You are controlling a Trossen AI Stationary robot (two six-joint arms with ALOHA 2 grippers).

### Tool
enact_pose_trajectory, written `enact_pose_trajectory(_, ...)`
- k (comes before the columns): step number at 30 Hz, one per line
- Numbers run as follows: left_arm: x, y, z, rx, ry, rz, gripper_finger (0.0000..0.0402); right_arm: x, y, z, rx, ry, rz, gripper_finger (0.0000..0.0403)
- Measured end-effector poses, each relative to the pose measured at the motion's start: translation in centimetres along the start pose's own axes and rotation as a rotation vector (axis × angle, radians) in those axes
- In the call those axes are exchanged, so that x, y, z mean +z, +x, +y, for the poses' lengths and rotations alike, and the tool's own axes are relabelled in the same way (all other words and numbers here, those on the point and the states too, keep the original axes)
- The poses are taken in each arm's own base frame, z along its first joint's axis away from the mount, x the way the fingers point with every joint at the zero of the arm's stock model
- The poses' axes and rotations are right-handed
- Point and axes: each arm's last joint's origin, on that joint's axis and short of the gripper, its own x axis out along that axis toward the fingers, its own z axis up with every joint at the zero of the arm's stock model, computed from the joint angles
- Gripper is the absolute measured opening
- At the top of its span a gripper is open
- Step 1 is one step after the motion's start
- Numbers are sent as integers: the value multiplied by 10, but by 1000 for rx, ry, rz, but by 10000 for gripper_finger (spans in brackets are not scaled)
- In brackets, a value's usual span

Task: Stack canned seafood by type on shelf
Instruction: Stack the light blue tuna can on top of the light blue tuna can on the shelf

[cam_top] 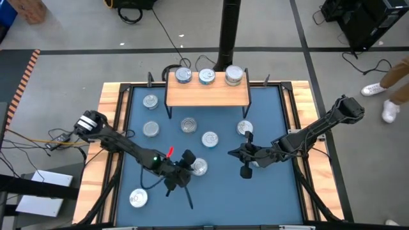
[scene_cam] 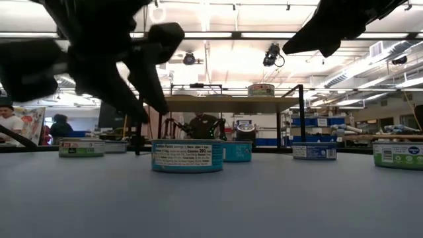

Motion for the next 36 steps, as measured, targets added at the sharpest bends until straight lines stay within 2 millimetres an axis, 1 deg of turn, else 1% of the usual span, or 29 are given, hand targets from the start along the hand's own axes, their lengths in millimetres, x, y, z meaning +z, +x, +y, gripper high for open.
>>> enact_pose_trajectory(3, -3, 9, -3, -11, 51, 28, 132, 0, 0, 0, 0, -1, 1, 2)
enact_pose_trajectory(5, -5, 16, -6, -19, 76, 47, 136, 0, 0, 0, 0, -1, 1, 2)
enact_pose_trajectory(7, -8, 22, -9, -27, 115, 79, 136, 0, 0, 0, -1, -3, 3, 2)
enact_pose_trajectory(11, -10, 30, -11, 11, 130, 118, 135, -1, 0, 0, -2, -5, 6, 2)
enact_pose_trajectory(15, -11, 31, -11, 20, 127, 125, 131, -1, 0, 0, -2, -5, 7, 2)
enact_pose_trajectory(19, -10, 32, -11, 31, 124, 123, 103, -1, 0, 0, -2, -5, 7, 2)
enact_pose_trajectory(26, -9, 31, -10, 36, 119, 115, 13, -1, 0, 0, 4, -9, 9, 2)
enact_pose_trajectory(31, -9, 32, -8, 36, 108, 107, 8, -1, 0, 0, 22, -25, 15, 12)
enact_pose_trajectory(34, -7, 32, -5, 24, 76, 95, 3, -4, 4, 4, 27, -42, 22, 30)
enact_pose_trajectory(36, -5, 32, -1, 1, 35, 76, 2, -10, 11, 8, 28, -75, 44, 48)
